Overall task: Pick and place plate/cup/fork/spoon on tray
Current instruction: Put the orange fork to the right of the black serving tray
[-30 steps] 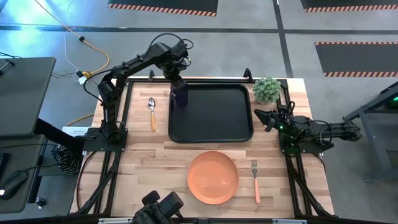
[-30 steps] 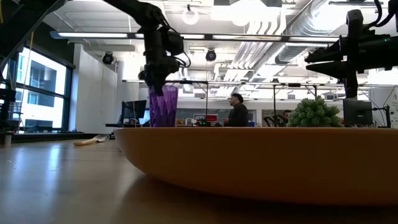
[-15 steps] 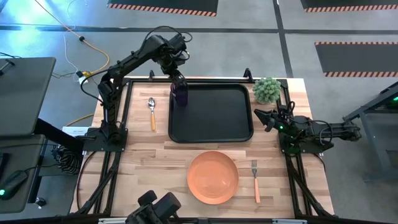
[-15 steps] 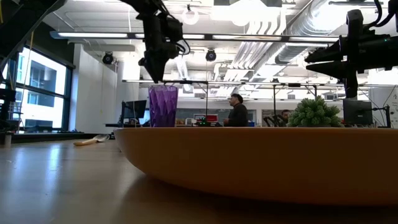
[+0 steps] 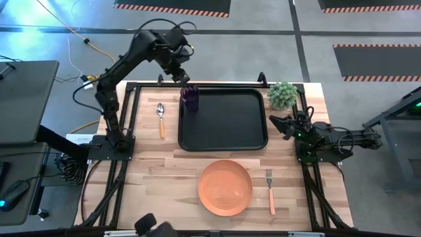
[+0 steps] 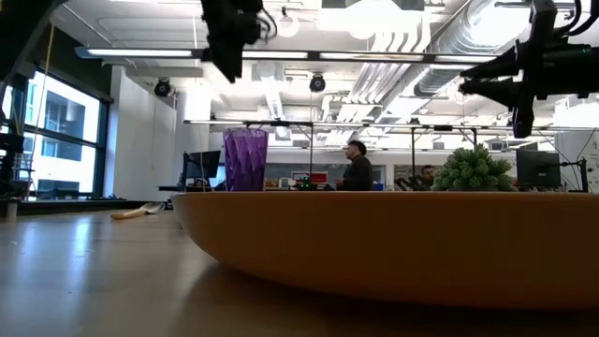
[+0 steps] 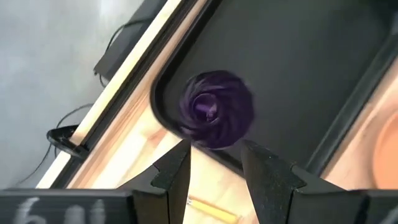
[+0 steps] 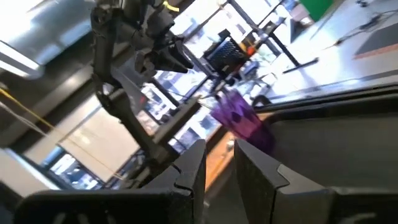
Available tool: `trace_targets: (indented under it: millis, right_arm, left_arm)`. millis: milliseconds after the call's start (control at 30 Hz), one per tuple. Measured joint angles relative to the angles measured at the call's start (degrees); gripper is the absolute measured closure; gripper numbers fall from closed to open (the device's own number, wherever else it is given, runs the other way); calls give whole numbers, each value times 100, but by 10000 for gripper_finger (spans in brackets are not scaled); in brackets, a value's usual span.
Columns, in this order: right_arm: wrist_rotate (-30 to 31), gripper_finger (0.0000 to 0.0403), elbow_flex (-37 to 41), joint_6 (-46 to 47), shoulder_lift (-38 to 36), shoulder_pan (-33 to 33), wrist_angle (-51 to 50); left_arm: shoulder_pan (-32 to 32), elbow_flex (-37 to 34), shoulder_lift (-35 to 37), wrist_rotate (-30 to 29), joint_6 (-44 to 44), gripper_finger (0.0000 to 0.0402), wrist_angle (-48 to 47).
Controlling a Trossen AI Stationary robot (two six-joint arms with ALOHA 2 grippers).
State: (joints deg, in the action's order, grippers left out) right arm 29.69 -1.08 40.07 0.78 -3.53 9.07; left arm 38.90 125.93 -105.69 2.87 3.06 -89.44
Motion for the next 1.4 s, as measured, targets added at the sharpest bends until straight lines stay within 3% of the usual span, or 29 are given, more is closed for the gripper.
trace_targets:
  millis: [333,500,667,800,967,1133,1400]
  right_arm:
    - [-155,327,0,-668,0,2,1227]
    - [-751,327,-30,-863,0,1,2124]
    - [-1126,327,-556,-1236,0,0,1991]
    - [-1431,327,-1276,-1595,35,1,1228]
    - [-1517,327,-2521,-1572,461,1,-861]
    - [-1571,327,-3673,-854,1308,2,-2907]
    - [-2100,327,-4844,549,2592,0,-4727]
  left_arm:
    - [-772,-57,706,-4,-586,270,626]
    - [-1301,-62,730,-51,-586,270,754]
    - [-1870,-63,728,-246,-792,270,1153]
    - [-2275,-63,728,-617,-1040,270,1286]
    - [-2725,-63,728,-1135,-1324,270,1279]
    - [-3129,-63,728,-1587,-1648,270,1280]
    - [-3673,-63,724,-1696,-1947,271,1326]
